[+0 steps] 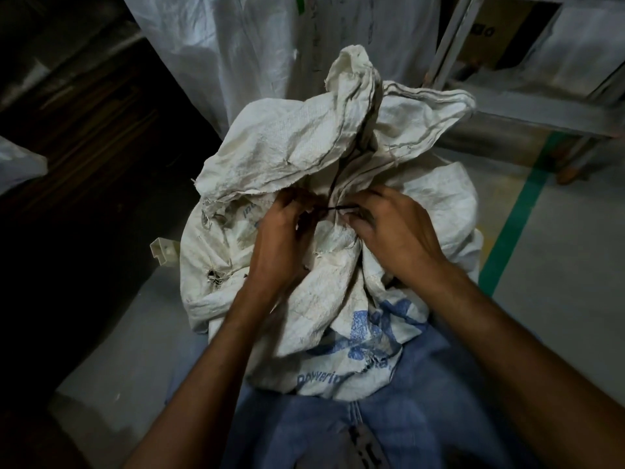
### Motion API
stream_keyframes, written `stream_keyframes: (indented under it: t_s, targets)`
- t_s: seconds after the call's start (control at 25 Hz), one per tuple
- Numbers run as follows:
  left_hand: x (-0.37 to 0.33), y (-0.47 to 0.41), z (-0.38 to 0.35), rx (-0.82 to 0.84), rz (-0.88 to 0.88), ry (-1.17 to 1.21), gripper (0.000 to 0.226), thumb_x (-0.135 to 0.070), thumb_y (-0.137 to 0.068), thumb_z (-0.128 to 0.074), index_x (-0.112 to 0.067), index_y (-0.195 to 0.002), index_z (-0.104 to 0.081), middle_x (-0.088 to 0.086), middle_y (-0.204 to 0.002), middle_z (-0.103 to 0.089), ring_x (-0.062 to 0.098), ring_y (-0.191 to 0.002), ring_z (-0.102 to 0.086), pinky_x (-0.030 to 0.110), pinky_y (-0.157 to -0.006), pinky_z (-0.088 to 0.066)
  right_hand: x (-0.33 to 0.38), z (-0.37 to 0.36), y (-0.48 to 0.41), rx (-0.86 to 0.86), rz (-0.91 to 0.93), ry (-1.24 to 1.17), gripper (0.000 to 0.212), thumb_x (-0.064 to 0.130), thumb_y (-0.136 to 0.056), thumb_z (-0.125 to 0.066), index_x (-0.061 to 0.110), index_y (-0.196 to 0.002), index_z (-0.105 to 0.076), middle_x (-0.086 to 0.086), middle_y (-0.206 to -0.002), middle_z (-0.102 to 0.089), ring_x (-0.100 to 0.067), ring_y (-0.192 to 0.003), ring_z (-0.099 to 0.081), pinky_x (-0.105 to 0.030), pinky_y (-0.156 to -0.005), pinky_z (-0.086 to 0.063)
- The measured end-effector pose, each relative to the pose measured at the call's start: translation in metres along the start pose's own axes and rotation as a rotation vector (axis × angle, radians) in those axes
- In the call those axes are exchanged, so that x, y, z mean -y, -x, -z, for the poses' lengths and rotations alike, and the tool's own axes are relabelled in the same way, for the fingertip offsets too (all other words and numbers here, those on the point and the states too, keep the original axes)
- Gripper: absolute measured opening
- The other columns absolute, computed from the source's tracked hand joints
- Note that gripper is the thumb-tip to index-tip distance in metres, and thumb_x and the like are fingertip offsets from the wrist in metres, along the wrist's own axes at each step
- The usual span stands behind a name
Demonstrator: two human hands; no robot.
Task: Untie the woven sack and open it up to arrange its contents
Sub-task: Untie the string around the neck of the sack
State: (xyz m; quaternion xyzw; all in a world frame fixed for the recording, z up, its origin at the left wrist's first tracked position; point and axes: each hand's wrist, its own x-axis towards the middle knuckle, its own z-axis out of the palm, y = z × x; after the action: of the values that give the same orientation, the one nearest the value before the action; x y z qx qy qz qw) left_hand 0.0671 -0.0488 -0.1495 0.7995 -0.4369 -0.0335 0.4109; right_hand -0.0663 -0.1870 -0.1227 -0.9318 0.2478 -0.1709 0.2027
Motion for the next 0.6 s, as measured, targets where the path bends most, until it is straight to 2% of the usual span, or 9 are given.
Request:
stream_keyframes:
  t_s: [0.16, 0.28, 0.44, 0.6]
  targets:
    - [0.001, -0.003, -0.004, 0.001, 0.031, -0.005, 0.024, -0.003, -0.091, -0.067, -0.011, -0.112, -0.074, 0.01, -0.118, -0.063, 0.023, -0.1, -0.066, 0.03, -0.086, -0.055, 0.003, 0.001, -0.008, 0.022, 0.045, 0.078, 0.034, 0.034, -0.095, -0.07, 0.024, -0.126, -0.069, -0.006, -0.128, -0.065, -0.036, -0.109, -0.065, -0.043, -0.083, -0.056]
    - [-0.006, -0.003, -0.002, 0.002, 0.026, -0.057, 0.023, -0.005, -0.091, -0.064, -0.013, -0.111, -0.073, 0.01, -0.117, -0.062, 0.025, -0.098, -0.065, 0.029, -0.083, -0.054, -0.002, -0.004, -0.005, -0.015, 0.08, 0.086, 0.031, 0.033, -0.096, -0.067, 0.022, -0.124, -0.07, -0.007, -0.126, -0.065, -0.037, -0.104, -0.066, -0.041, -0.077, -0.056]
    - [-0.005, -0.004, -0.001, 0.017, 0.023, -0.06, 0.027, -0.003, -0.089, -0.062, -0.018, -0.108, -0.073, 0.007, -0.118, -0.061, 0.023, -0.097, -0.067, 0.037, -0.081, -0.057, -0.007, -0.012, 0.001, -0.066, 0.071, 0.034, 0.029, 0.034, -0.098, -0.064, 0.022, -0.123, -0.071, -0.005, -0.122, -0.068, -0.035, -0.1, -0.068, -0.042, -0.075, -0.057]
    - [-0.004, -0.004, -0.003, -0.005, 0.03, -0.025, 0.025, -0.004, -0.089, -0.064, -0.015, -0.11, -0.075, 0.007, -0.116, -0.063, 0.021, -0.095, -0.067, 0.027, -0.084, -0.054, -0.008, -0.011, 0.001, -0.083, 0.149, 0.09, 0.03, 0.033, -0.098, -0.063, 0.02, -0.124, -0.069, -0.007, -0.122, -0.068, -0.038, -0.095, -0.069, -0.045, -0.07, -0.058]
